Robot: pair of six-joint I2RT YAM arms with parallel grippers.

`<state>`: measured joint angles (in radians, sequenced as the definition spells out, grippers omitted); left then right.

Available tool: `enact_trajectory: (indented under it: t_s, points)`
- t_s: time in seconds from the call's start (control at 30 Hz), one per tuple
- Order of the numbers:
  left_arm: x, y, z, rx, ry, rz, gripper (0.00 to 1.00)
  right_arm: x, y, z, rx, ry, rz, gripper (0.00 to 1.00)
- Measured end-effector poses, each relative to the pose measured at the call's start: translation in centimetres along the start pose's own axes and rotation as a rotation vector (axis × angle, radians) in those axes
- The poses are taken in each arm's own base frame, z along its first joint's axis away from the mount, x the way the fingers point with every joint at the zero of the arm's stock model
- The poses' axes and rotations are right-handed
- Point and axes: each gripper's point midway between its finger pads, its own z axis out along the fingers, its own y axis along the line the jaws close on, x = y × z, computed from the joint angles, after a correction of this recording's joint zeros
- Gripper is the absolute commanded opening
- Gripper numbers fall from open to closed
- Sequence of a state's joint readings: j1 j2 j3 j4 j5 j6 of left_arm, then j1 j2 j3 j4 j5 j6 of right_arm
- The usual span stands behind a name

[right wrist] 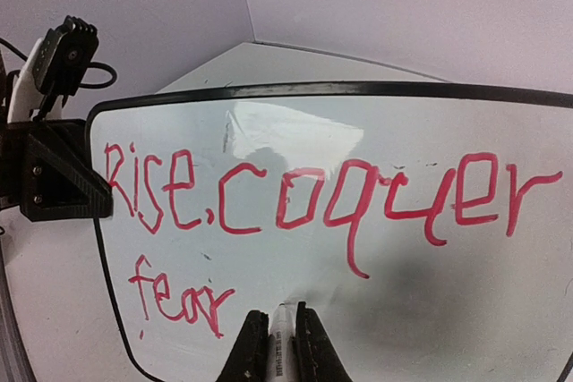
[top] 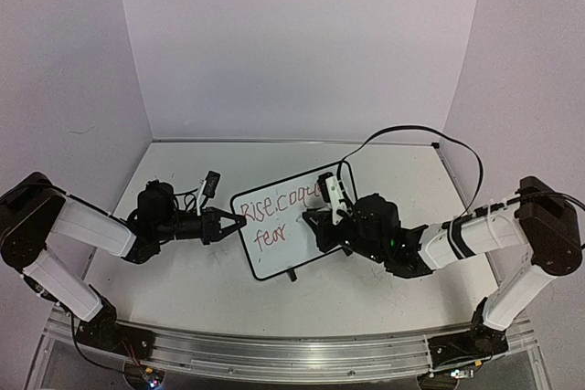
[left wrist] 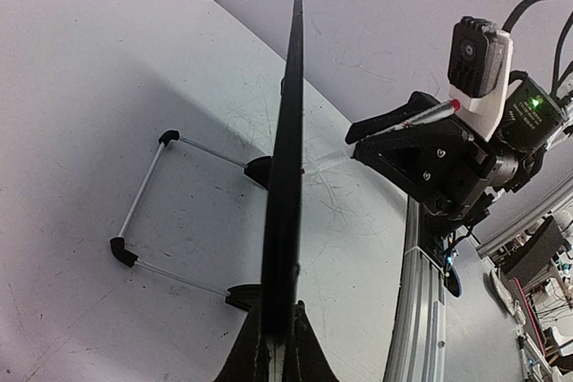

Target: Write a sentence on the whiteboard

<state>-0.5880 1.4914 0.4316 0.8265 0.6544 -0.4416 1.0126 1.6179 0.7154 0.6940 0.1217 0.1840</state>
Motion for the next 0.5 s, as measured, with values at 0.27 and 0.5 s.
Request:
enact_trajectory:
  t_s: [0.27,0.5]
  points:
    - [0.0,0.0,0.0,-0.001,0.000,0.000,0.00,-0.2,0.4,0.3,-0.046,-0.006,0.007,0.00]
    - [0.0,0.0,0.0,-0.001,0.002,-0.001,0.00,0.2,0.8,0.7,-0.066,0.002,0.007,0.00]
